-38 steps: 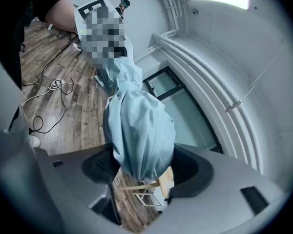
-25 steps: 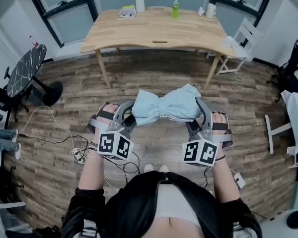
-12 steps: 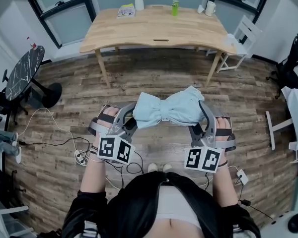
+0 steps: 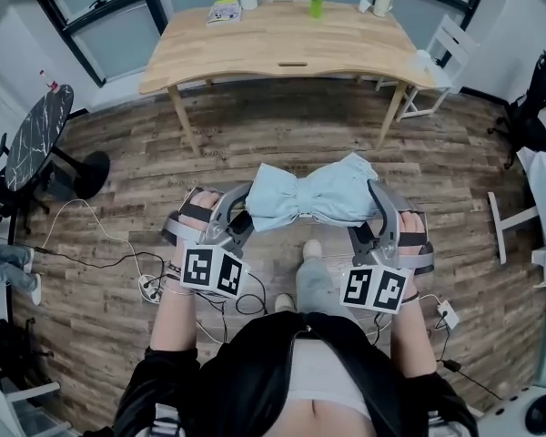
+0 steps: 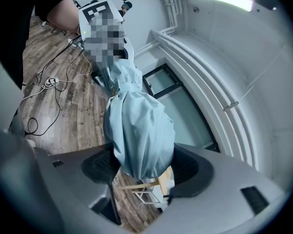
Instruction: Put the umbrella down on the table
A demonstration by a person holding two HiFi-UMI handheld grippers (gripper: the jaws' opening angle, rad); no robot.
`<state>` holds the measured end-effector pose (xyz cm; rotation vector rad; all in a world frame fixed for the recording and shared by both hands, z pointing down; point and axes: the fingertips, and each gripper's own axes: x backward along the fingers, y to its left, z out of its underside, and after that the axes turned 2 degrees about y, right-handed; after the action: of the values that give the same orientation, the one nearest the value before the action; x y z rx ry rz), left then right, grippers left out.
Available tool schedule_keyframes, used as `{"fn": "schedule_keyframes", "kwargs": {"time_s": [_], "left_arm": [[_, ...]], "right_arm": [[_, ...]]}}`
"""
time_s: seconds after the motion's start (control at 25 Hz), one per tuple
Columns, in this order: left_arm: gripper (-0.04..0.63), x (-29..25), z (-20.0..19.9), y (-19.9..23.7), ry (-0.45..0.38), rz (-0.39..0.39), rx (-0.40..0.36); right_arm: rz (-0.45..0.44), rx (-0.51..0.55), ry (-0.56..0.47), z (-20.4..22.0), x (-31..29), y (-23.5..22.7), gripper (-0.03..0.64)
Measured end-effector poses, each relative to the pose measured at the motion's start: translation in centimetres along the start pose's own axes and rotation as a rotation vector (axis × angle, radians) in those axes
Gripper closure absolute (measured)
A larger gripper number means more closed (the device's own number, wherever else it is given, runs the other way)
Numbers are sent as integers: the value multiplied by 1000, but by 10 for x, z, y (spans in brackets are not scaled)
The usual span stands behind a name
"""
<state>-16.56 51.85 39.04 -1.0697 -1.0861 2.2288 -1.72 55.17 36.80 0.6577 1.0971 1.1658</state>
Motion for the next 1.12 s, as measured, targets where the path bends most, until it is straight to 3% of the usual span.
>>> {"fn": "schedule_keyframes", "kwargs": {"time_s": [0.48,1.12], "left_arm": [[420,-67,22,45,28,-16,8],[420,-190,38,139,83,-49,41]], "right_arm": [[-11,4,-31,11,-83,-31,299],[-38,44,-106,41,-226,-115,299]]}}
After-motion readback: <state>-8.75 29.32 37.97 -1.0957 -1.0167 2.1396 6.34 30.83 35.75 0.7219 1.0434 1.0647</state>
